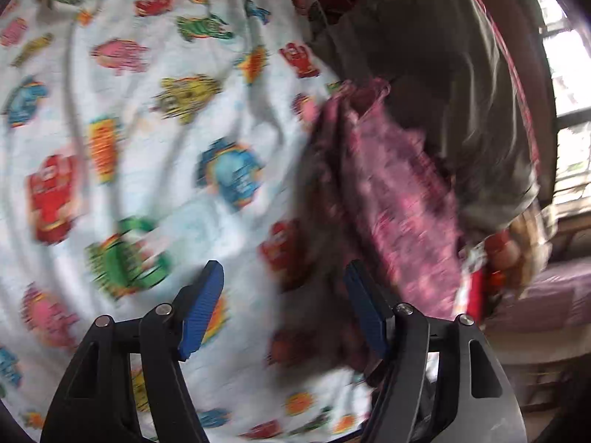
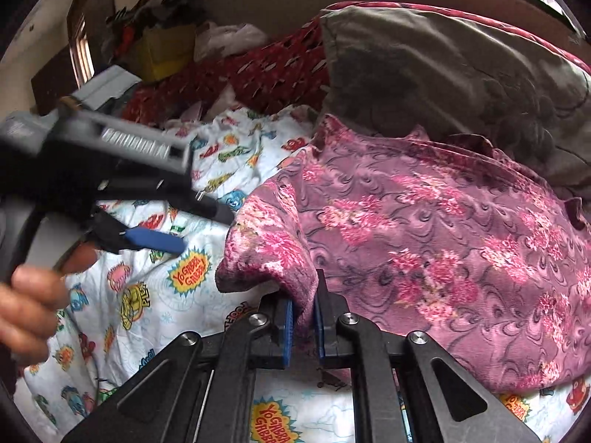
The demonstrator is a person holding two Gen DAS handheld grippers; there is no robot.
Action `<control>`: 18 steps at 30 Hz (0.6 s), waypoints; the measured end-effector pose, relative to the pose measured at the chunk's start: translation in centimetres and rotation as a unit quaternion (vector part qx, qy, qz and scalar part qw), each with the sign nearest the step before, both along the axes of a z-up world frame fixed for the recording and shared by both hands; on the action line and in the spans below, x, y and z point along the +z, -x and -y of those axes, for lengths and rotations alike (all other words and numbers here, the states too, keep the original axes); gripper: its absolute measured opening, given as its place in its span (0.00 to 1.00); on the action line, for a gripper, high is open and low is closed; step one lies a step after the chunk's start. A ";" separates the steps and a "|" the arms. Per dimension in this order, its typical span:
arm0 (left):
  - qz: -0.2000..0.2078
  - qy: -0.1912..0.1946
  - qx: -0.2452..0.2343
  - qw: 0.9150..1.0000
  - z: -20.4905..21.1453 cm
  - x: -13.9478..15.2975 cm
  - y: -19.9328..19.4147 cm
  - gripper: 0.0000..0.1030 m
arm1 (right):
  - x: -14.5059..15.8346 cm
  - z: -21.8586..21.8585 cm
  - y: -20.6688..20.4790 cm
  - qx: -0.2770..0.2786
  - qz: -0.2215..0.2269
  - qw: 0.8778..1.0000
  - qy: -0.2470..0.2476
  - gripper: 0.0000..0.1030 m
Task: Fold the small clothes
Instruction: 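Grasp the shirt sleeve edge with the right gripper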
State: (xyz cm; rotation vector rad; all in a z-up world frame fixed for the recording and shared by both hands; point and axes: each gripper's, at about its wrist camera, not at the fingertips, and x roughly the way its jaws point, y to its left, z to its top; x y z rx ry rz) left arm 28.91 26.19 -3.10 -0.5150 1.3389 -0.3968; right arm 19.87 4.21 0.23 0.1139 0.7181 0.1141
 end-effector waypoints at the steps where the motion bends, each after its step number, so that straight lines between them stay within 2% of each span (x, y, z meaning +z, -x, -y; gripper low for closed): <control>1: -0.002 0.009 0.004 1.000 0.2 -0.1 -0.5 0.66 | 0.1 0.2 0.1 -0.001 0.001 1.000 -0.003 0.08; 5: -0.004 0.041 0.021 0.999 0.9 -0.6 -1.8 0.66 | 0.6 0.6 0.4 -0.004 0.006 1.000 -0.012 0.08; 10: -0.002 0.110 0.037 0.993 1.6 -0.6 -2.2 0.66 | 0.9 1.2 0.7 -0.005 0.011 1.000 -0.019 0.08; 15: 0.006 0.086 0.016 0.996 3.1 -0.3 -2.7 0.66 | 1.0 1.6 0.7 -0.006 0.012 1.000 -0.022 0.08; 18: 0.020 0.041 0.002 0.999 3.9 0.2 -2.7 0.66 | 1.1 1.8 0.8 -0.007 0.013 1.000 -0.025 0.08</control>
